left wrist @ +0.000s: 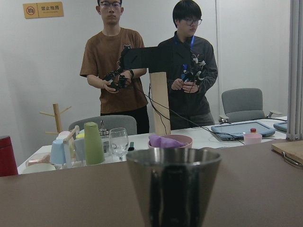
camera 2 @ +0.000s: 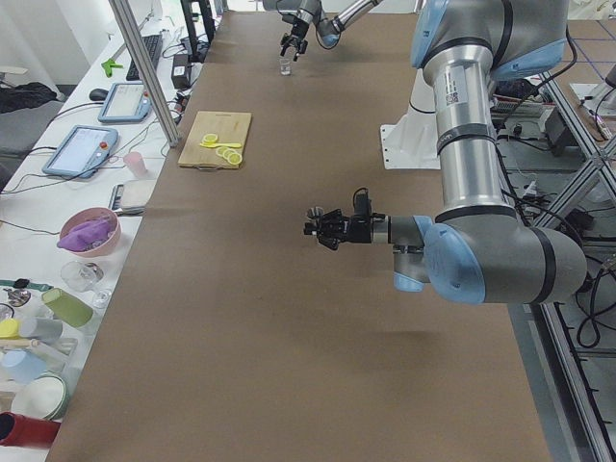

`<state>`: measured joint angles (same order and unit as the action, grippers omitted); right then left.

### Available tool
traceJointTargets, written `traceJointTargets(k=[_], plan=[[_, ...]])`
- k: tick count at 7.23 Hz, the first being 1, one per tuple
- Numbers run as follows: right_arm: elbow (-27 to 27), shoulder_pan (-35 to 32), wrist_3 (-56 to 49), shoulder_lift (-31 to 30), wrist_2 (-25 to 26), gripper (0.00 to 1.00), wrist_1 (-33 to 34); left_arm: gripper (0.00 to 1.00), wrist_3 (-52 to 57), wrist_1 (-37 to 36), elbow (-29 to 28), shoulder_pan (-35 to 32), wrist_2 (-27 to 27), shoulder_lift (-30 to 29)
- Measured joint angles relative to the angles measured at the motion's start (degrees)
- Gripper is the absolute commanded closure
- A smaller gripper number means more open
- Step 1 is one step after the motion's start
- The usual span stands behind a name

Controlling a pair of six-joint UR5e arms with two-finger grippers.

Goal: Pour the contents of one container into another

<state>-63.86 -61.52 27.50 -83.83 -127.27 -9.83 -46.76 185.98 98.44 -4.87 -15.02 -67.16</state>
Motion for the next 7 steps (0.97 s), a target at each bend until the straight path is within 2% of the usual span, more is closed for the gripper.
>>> traceJointTargets(k=[2,4,7], plan=[[0.1,-4.3,0.1,-1.0,-5.1,0.00,1.1,1.00,3.2,-0.7,0.2,-3.5,-3.6,-2.8],[0.3,-9.3,-0.4,-1.7,-9.5,0.00,4.4,1.00,3.2,-2.4,0.0,-4.6,-4.9,-4.2],[-0.1,-17.0,-2.5,-4.2,-12.0,0.00,12.2,1.00,-2.3,-3.7,-4.5,-4.5,-5.2,-6.1]])
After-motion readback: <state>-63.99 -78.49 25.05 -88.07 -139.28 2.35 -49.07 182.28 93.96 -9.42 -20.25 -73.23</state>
